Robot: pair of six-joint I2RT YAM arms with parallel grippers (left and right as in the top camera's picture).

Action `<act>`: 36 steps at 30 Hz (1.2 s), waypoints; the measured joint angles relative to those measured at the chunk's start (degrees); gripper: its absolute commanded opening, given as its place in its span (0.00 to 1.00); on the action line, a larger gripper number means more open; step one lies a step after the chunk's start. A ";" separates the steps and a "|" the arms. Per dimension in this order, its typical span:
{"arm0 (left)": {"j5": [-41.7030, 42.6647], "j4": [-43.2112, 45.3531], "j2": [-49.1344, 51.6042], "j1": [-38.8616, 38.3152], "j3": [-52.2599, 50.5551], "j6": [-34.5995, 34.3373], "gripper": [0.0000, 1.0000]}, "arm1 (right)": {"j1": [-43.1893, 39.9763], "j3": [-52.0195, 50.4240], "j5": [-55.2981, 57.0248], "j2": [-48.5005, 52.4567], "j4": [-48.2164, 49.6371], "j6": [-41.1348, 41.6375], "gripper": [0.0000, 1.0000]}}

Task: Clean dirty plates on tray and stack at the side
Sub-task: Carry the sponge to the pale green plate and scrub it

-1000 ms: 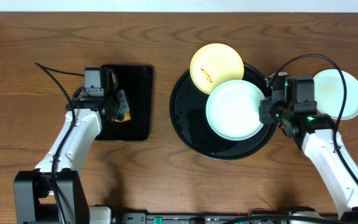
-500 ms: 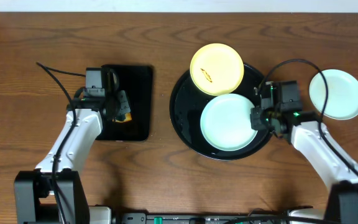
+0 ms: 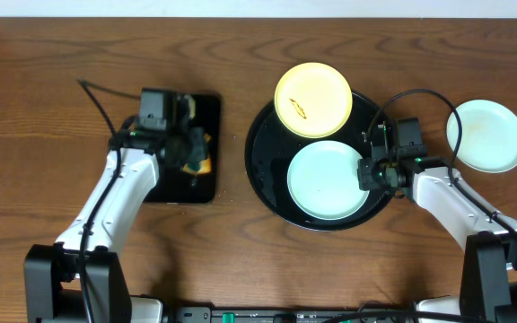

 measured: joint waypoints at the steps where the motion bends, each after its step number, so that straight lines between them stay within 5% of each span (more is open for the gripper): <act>1: 2.86 0.09 0.09 -1.33 1.81 0.42 0.07 | 0.00 0.00 -0.02 0.00 0.00 0.09 0.01; 7: 11.65 5.22 1.22 -14.93 3.98 -1.01 0.07 | 0.00 -1.38 -0.02 0.00 1.55 0.22 0.01; 19: 14.82 24.63 17.25 -35.23 3.98 -13.84 0.07 | 0.00 -2.01 -0.07 0.00 2.08 0.33 0.01; 25: 14.97 31.82 20.33 -36.79 3.87 -18.53 0.07 | 0.00 -2.03 -0.22 0.00 2.08 0.35 0.01; 36: 11.45 31.34 25.44 -36.81 4.15 -19.61 0.07 | 0.00 -2.03 -0.22 0.09 2.08 0.33 0.01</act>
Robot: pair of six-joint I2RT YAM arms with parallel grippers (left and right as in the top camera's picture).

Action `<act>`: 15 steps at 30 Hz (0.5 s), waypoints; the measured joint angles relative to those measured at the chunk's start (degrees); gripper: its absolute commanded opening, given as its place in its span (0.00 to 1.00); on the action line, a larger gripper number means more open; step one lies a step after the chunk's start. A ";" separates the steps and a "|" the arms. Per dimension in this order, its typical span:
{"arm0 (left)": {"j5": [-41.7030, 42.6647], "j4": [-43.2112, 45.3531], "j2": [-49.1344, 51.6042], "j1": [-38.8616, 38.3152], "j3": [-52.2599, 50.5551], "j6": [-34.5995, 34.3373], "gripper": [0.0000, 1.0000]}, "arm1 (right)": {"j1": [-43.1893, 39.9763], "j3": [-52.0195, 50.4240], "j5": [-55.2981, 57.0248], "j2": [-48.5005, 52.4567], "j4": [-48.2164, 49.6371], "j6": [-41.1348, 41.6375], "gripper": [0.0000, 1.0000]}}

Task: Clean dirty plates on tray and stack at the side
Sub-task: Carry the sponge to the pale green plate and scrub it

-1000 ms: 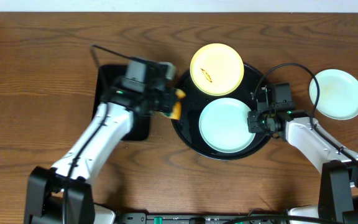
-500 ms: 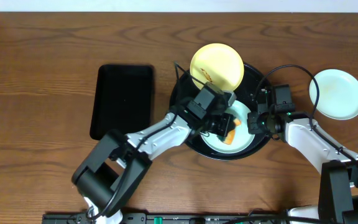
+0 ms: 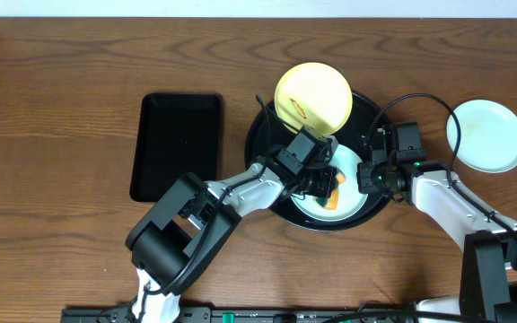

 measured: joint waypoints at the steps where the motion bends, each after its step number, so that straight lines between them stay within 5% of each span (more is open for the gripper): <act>1: -0.63 -0.44 0.00 0.00 0.15 0.37 0.08 | 0.00 0.00 0.00 0.00 0.00 0.00 0.01; 15: -5.60 -2.54 -0.63 2.32 0.68 4.55 0.08 | 0.00 -0.02 0.00 0.02 -0.02 0.00 0.01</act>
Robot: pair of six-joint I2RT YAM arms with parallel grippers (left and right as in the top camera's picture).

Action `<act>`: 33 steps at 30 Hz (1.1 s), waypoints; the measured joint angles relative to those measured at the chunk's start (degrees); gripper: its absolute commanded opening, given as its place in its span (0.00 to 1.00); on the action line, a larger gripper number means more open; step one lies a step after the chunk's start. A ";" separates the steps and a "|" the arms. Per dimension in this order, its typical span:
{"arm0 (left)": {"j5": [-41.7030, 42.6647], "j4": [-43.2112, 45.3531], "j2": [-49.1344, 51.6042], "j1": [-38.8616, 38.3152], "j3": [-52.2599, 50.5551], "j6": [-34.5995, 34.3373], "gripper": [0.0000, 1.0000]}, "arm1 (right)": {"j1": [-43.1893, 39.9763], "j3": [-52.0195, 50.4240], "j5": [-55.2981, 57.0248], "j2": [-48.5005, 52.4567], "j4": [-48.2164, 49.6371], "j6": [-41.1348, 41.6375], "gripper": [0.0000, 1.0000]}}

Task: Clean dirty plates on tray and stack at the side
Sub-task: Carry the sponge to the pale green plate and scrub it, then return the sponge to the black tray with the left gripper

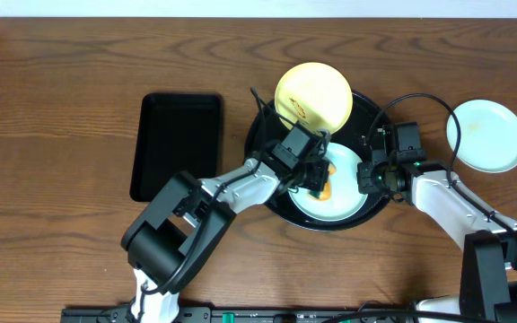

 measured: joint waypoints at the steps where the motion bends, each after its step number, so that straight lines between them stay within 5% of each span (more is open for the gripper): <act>1: -0.28 -0.17 -0.07 0.24 0.00 0.15 0.07 | 0.00 0.00 0.00 0.00 0.00 0.02 0.01; 15: -9.38 -4.76 -6.58 2.16 -0.02 4.55 0.08 | 0.00 0.00 0.00 0.00 0.00 0.00 0.04; 24: -14.05 -14.43 -22.56 3.89 -0.02 5.60 0.08 | 0.00 -0.20 0.07 0.00 -0.09 0.17 0.33; 28: -14.53 -22.64 -27.23 9.77 -0.02 5.60 0.07 | 0.00 -0.94 0.04 0.02 0.09 0.22 0.31; 30: -14.84 -27.26 -28.15 13.42 -0.04 5.62 0.08 | 0.00 -1.16 0.17 0.02 0.07 0.22 0.04; 33: -15.45 -33.00 -28.22 18.73 -0.07 5.60 0.07 | 0.07 -1.16 -0.17 -0.02 0.44 0.55 0.01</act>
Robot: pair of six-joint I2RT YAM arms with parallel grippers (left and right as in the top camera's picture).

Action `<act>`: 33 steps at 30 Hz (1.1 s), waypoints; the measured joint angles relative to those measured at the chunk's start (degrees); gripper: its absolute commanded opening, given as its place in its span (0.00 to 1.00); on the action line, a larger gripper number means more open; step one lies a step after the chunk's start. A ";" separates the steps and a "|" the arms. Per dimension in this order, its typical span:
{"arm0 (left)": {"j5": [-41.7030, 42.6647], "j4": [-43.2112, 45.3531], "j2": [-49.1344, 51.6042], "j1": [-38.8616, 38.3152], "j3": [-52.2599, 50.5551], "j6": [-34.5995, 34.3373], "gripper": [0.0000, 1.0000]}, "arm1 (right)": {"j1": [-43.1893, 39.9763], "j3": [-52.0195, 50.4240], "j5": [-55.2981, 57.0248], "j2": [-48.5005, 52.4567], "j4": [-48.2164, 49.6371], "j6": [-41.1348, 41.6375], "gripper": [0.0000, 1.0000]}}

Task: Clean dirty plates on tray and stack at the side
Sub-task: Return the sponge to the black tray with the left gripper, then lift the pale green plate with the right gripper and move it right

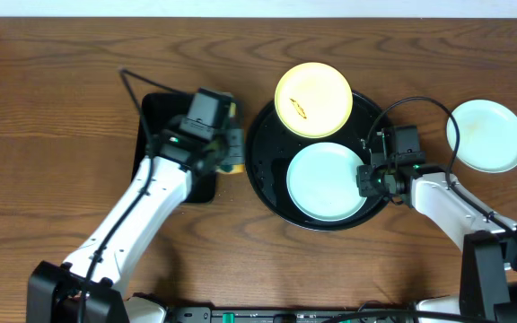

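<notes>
A round black tray point(263, 157) carries a pale green plate point(326, 182) and, at its far rim, a yellow plate point(313, 97) with a small dark smear. My left gripper point(230, 152) is shut on a yellow sponge point(232, 167) between the round tray and the black rectangular tray point(164, 152). At the pale plate's right rim my right gripper point(364, 176) sits closed on the edge. A second pale green plate point(486, 135) lies on the table at the right.
The left arm stretches across the rectangular tray from the front left, its cable arching over the tray's far corner. The right arm lies between the round tray and the plate on the table.
My left gripper and the sponge were on the pale plate in the round tray; now they are off it to the left, at the rectangular tray's right edge. The right gripper has not moved.
First my left gripper held the sponge over the rectangular tray. Then the sponge was on the pale plate's lower right, then on its upper middle, while the right gripper stayed at the rim. Now the sponge is back beside the rectangular tray.
</notes>
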 measured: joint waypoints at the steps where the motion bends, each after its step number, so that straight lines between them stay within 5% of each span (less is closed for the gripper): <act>1: 0.02 -1.97 0.00 1.90 0.00 0.00 0.08 | -0.04 0.02 -0.22 -0.11 0.24 0.11 0.01; 9: -0.15 -9.92 0.00 11.63 0.00 0.07 0.08 | -0.02 6.60 0.94 -2.19 -12.02 0.09 0.01; 19: -3.65 -11.41 0.00 14.95 0.00 1.53 0.12 | 1.79 21.27 12.09 -8.70 -22.84 -1.29 0.01; 33: -7.67 -11.67 0.00 15.04 0.00 2.38 0.12 | 35.36 26.82 57.16 -8.68 -24.11 -4.74 0.01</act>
